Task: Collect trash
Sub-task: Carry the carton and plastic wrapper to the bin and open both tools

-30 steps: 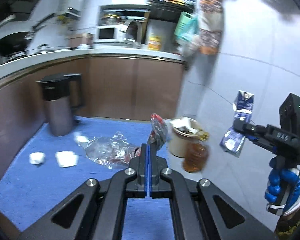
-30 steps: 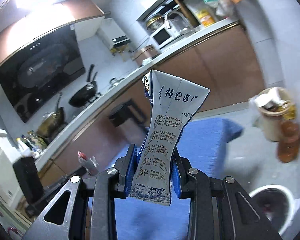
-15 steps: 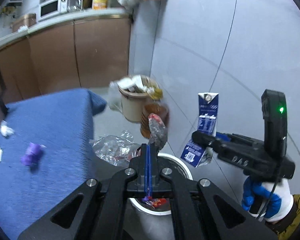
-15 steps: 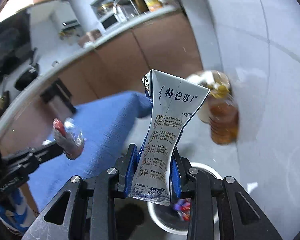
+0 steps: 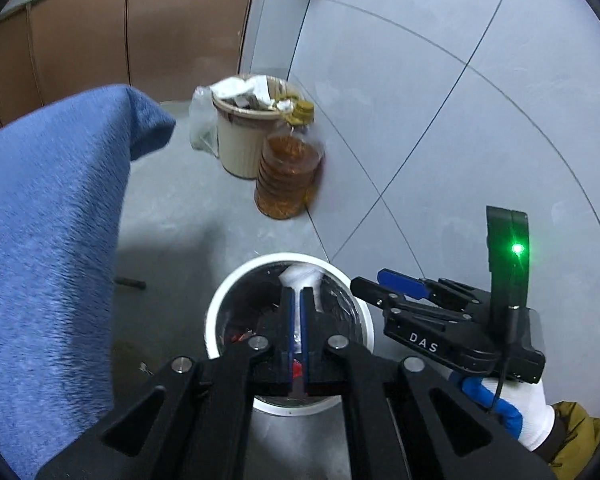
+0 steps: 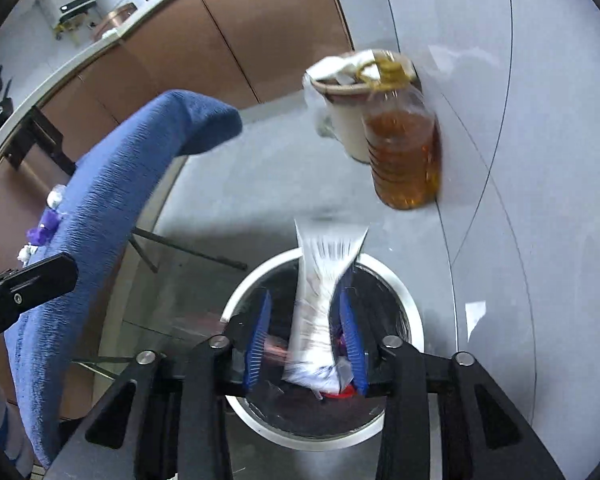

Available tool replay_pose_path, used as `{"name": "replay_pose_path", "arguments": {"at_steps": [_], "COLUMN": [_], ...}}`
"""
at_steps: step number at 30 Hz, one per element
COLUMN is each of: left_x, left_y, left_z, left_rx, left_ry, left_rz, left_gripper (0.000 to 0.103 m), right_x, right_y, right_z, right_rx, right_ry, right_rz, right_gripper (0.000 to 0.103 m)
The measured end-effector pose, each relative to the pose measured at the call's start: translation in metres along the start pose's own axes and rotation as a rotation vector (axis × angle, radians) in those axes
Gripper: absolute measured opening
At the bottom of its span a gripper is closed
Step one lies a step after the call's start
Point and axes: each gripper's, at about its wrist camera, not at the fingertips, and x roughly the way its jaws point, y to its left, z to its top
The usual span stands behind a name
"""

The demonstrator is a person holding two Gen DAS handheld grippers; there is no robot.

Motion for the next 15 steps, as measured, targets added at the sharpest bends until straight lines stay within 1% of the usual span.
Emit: {"name": "replay_pose_path", "arguments": {"at_steps": [5,9,11,15], "left_x": [0.002,-0.011,-0.019,-0.036], "left_y": [0.003,0.004,0.006,0.011], "left_z": [-0.001,-0.002,-0.003,-0.005], "left_rx": [-0.009,-0.013,-0.021,-0.043], "left_ry": [-0.004,-0.038,-0.057,-0.096], "left_rz": [0.004,0.034,0.047,0.071], "left_gripper": [0.003,0.003,0.003,0.003], "right_x": [0.007,0.005,0.002,-0.011], "right_y": [-0.009,-0.010,-0.008,0.001], "right_z": [-0.001,-0.002,0.000,0.003], "right_rx": [0.029,0.035,0.031,0.015], "right_ry": [0.013,0.007,0.001,-0.026], "right_rz": [-0.010,-0.008,-0.005,0.006], "right_gripper": [0.044,0.045,0.047,0.050]}}
